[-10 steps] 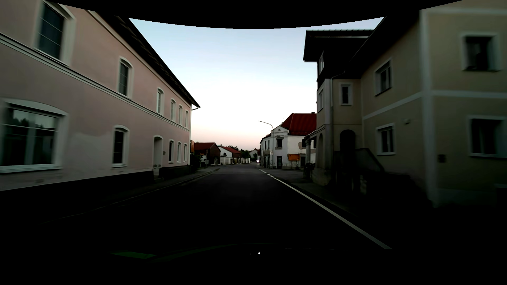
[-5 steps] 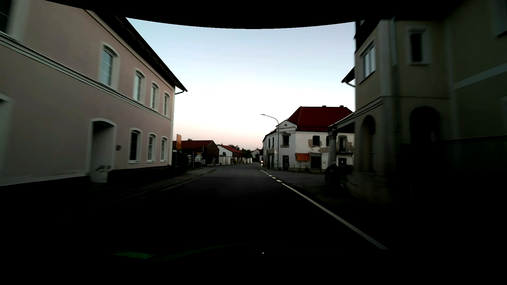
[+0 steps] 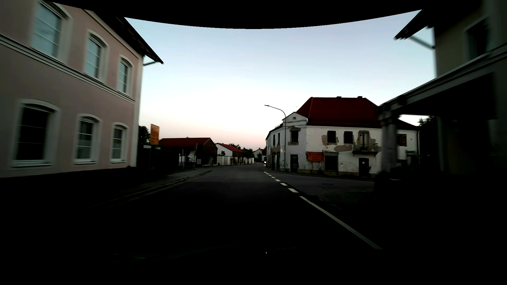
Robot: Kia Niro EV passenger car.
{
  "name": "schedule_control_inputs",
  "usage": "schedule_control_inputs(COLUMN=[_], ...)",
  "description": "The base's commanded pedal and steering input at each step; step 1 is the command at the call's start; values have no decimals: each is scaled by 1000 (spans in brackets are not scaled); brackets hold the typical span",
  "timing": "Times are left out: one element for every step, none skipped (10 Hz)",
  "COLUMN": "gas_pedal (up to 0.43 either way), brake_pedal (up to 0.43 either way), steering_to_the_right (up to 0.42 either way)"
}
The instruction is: Follow the waypoints while adhering to traffic rules and regulations
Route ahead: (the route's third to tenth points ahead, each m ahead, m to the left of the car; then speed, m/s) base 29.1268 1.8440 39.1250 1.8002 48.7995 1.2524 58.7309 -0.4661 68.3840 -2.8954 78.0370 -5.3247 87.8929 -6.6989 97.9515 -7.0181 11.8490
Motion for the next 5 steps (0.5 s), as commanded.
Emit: schedule_control_inputs(gas_pedal=[79,79,79,79,79], brake_pedal=[0,0,0,0,0], steering_to_the_right=[-7,-7,-6,-7,-6])
